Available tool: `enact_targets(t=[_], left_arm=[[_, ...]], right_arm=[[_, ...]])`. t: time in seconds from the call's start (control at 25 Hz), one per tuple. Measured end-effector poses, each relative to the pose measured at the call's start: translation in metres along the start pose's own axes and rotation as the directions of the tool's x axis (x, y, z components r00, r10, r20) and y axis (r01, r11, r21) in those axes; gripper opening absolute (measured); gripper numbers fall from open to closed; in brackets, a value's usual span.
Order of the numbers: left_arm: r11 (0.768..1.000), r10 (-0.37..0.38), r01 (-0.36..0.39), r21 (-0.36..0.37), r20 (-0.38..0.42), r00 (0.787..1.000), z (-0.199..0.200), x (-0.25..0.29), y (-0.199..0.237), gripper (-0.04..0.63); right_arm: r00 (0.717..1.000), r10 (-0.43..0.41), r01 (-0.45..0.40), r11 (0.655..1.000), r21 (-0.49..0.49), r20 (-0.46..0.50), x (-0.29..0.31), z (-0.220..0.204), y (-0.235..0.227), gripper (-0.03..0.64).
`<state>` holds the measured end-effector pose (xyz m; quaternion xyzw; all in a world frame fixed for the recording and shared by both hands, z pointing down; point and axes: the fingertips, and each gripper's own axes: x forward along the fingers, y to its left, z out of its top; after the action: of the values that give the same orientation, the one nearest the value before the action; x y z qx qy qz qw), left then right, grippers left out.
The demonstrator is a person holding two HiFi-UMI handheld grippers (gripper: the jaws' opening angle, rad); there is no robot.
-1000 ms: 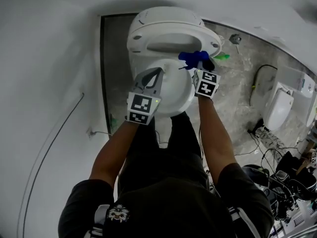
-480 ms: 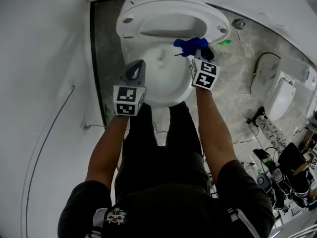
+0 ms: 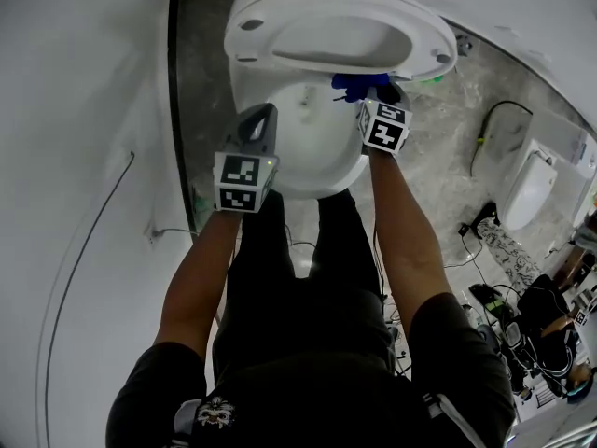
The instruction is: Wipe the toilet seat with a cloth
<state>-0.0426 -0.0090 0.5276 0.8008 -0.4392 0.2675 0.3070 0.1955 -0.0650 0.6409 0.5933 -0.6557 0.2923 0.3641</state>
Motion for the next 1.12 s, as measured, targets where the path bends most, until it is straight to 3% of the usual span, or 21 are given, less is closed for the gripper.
enact_targets(t=[0.56, 0.92, 1.12], left_arm=[[0.996, 0.072, -0.072, -0.061, -0.005, 0.997, -0.009, -0.022, 0.047, 0.009], [0.988, 0.111, -0.111, -0.107, -0.003, 0.994, -0.023, -0.043, 0.080, 0.009], [0.974, 0.138, -0.132, -0.186, 0.020, 0.990, -0.031, -0.061, 0.093, 0.009]], right_arm=[[0.991, 0.061, -0.074, 0.991, -0.112, -0.116, 0.030, -0.019, 0.077, 0.058], [0.984, 0.149, -0.163, 0.973, -0.162, -0.095, 0.029, -0.003, 0.153, 0.057], [0.981, 0.182, -0.191, 0.966, -0.176, -0.067, 0.021, 0.009, 0.186, 0.057]])
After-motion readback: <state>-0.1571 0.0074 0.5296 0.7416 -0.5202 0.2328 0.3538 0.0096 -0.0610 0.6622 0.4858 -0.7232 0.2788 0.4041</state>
